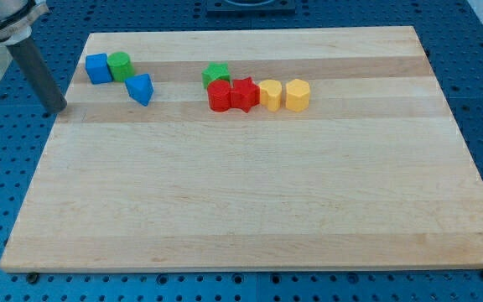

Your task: Slide the blue cube along with green circle right a bit

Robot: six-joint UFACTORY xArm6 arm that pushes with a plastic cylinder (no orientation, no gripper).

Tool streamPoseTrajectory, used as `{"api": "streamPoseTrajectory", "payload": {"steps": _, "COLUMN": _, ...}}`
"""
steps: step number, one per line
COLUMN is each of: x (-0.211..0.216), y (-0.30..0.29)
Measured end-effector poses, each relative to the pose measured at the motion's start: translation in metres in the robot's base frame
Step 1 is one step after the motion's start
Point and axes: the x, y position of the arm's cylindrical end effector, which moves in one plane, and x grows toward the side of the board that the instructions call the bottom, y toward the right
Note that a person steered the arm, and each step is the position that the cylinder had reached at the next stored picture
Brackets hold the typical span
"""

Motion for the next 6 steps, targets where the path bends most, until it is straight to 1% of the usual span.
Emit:
{"api": "streamPoseTrajectory", "payload": {"steps": 1, "x": -0.056, "y": 0.007}}
{"api": "streamPoseTrajectory", "payload": {"steps": 2, "x": -0.097, "y": 0.045}}
{"api": "streamPoseTrajectory", "payload": {"steps": 4, "x": -0.113, "y": 0.045}}
{"api": "streamPoseTrajectory", "payload": {"steps": 5, "x": -0.166, "y": 0.047}}
{"api": "streamPoseTrajectory", "payload": {"steps": 6, "x": -0.168, "y": 0.076}}
